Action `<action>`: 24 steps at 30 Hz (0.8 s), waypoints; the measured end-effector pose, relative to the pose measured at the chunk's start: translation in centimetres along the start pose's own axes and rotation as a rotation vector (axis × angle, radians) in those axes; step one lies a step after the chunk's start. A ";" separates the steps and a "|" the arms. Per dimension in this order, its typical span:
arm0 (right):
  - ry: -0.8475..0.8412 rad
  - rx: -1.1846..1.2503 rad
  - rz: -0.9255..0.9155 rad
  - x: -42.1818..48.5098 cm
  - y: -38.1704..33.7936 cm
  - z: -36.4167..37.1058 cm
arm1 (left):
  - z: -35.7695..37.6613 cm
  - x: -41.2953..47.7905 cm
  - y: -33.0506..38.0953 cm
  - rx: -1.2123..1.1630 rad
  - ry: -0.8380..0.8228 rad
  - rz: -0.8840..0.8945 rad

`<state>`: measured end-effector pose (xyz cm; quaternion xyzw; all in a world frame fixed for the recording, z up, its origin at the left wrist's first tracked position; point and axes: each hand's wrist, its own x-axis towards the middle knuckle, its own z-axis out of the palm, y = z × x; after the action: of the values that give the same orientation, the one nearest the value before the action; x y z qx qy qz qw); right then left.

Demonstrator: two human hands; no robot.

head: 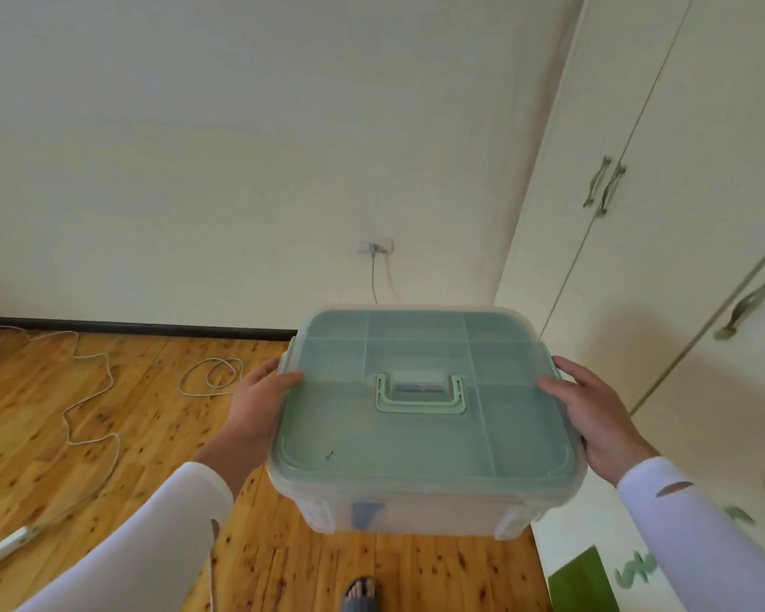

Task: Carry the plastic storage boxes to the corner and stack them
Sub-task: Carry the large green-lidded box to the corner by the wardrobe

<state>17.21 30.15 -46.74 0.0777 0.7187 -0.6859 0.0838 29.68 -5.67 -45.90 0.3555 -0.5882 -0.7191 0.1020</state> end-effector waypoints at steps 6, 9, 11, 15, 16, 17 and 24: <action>0.010 -0.012 0.005 9.1 -0.8 2.6 | 3.8 9.5 2.1 0.032 -0.037 -0.010; 0.022 -0.019 0.019 13.6 -1.4 3.8 | 5.7 14.3 3.4 0.040 -0.055 -0.019; 0.034 -0.035 0.027 16.0 -1.7 4.4 | 6.9 17.0 4.2 0.049 -0.071 -0.019; 0.070 -0.045 0.044 21.7 -2.2 6.1 | 9.2 23.2 5.8 0.061 -0.103 -0.028; 0.078 -0.034 0.045 22.9 -2.3 6.4 | 9.7 24.3 6.1 0.062 -0.105 -0.036; 0.091 -0.026 0.055 24.0 -2.5 6.8 | 10.2 25.4 6.5 0.058 -0.110 -0.049; 0.113 -0.028 0.092 33.1 -4.0 7.7 | 15.3 33.6 8.1 0.071 -0.102 -0.078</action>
<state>-15.84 22.13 -50.76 0.1480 0.7275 -0.6656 0.0759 -6.58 -15.19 -50.80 0.3444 -0.6036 -0.7184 0.0309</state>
